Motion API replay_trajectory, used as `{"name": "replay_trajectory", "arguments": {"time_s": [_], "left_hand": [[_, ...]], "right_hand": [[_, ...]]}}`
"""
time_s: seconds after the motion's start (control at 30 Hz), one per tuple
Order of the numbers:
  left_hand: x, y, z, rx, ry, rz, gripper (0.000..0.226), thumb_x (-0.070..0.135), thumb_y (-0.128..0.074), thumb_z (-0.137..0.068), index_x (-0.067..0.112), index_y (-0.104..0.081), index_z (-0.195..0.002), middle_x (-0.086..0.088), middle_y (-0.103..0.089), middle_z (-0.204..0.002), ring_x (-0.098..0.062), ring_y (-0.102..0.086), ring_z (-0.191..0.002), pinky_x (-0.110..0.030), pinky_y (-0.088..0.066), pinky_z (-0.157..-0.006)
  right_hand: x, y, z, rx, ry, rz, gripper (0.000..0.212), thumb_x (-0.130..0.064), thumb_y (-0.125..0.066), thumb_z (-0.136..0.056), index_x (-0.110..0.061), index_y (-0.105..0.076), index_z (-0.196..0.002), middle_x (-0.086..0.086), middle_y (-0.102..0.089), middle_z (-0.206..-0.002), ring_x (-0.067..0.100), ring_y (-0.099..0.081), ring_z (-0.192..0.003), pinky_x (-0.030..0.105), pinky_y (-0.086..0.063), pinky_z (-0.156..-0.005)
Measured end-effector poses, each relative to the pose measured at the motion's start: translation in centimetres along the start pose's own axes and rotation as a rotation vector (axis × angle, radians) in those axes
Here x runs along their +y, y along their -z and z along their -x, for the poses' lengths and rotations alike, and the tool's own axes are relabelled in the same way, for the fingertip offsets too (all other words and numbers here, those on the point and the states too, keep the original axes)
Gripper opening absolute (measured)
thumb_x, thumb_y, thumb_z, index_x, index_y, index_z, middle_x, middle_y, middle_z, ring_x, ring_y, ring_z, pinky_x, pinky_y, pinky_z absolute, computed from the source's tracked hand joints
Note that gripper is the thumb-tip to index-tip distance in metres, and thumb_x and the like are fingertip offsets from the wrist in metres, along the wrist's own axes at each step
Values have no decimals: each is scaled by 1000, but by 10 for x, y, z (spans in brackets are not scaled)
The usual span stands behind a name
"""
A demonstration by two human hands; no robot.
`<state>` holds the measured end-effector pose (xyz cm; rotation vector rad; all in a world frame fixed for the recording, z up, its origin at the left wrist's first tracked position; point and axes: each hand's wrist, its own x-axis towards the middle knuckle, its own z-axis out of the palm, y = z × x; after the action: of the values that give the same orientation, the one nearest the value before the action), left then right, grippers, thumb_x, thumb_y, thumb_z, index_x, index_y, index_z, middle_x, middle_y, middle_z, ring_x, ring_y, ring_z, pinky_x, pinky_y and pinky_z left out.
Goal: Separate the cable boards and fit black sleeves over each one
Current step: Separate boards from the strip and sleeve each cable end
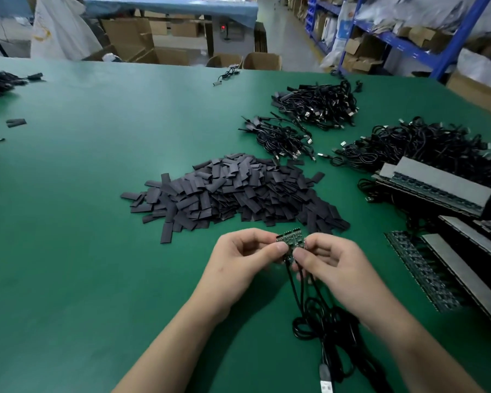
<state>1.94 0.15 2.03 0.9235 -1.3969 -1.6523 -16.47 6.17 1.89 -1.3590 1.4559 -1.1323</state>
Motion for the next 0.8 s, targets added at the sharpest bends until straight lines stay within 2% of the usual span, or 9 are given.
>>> {"name": "replay_trajectory", "arguments": {"time_s": [0.07, 0.13, 0.27, 0.47, 0.57, 0.63, 0.7, 0.77, 0.8], "left_hand": [[1, 0, 1, -28, 4, -35, 15, 16, -79, -82, 3, -76, -89, -16, -77, -86, -15, -66, -76, -23, -52, -74], [1, 0, 2, -52, 8, -53, 16, 12, -77, -85, -2, -75, -93, -20, -76, -88, -18, -66, -77, -25, -52, -76], [0, -2, 1, -92, 7, -42, 19, 19, -75, -80, 3, -77, -90, -6, -74, -77, -11, -63, -70, -19, -51, -72], [-1, -1, -2, -108, 7, -22, 14, 17, -73, -81, 6, -78, -87, -9, -75, -79, -11, -67, -72, -18, -53, -73], [-2, 0, -1, -166, -2, -22, 20, 14, -68, -88, -4, -74, -93, -24, -74, -84, -24, -66, -81, -29, -53, -83], [-2, 0, 0, -158, -4, 9, 20, 15, -70, -87, -3, -75, -94, -24, -74, -87, -28, -67, -83, -33, -54, -86], [-1, 0, 0, -111, -13, 26, 16, 18, -75, -81, 7, -80, -91, -18, -76, -86, -23, -70, -80, -31, -58, -84], [1, 0, 1, -83, -29, 21, 13, 21, -78, -75, 16, -83, -85, -11, -77, -82, -16, -70, -75, -25, -59, -78], [1, 1, 1, -79, -40, 15, 12, 21, -78, -73, 18, -83, -84, -9, -77, -81, -14, -70, -72, -24, -59, -76]], "right_hand": [[2, -3, 0, 24, 25, -58, 12, -38, -71, -89, -26, -74, -88, -1, -76, -80, 8, -70, -73, 19, -52, -72], [4, -4, 1, 14, 38, -92, 8, -30, -71, -92, -24, -74, -88, -1, -76, -79, 7, -69, -71, 16, -52, -70], [8, -5, 2, 31, 34, -154, 9, -13, -71, -96, -15, -73, -88, 5, -77, -84, 11, -71, -73, 20, -55, -73], [9, -8, 1, 33, -20, -251, 10, -17, -71, -93, -8, -73, -88, 11, -77, -86, 13, -69, -73, 24, -55, -76], [6, -9, 1, -5, -49, -364, 14, -23, -72, -89, -10, -76, -89, 13, -77, -88, 16, -67, -72, 24, -55, -75], [4, -9, 2, -22, -62, -431, 15, -26, -72, -87, -12, -77, -88, 13, -77, -88, 17, -67, -71, 23, -55, -73], [3, -6, 2, 10, -66, -384, 15, -27, -72, -89, -13, -77, -88, 13, -78, -87, 19, -68, -70, 25, -56, -74], [6, -1, 1, 85, -53, -134, 14, -27, -72, -95, -15, -76, -89, 8, -78, -85, 22, -71, -75, 33, -59, -79], [8, 0, 1, 120, -45, 37, 14, -30, -72, -96, -18, -75, -90, 2, -77, -86, 18, -72, -79, 33, -59, -79]]}}
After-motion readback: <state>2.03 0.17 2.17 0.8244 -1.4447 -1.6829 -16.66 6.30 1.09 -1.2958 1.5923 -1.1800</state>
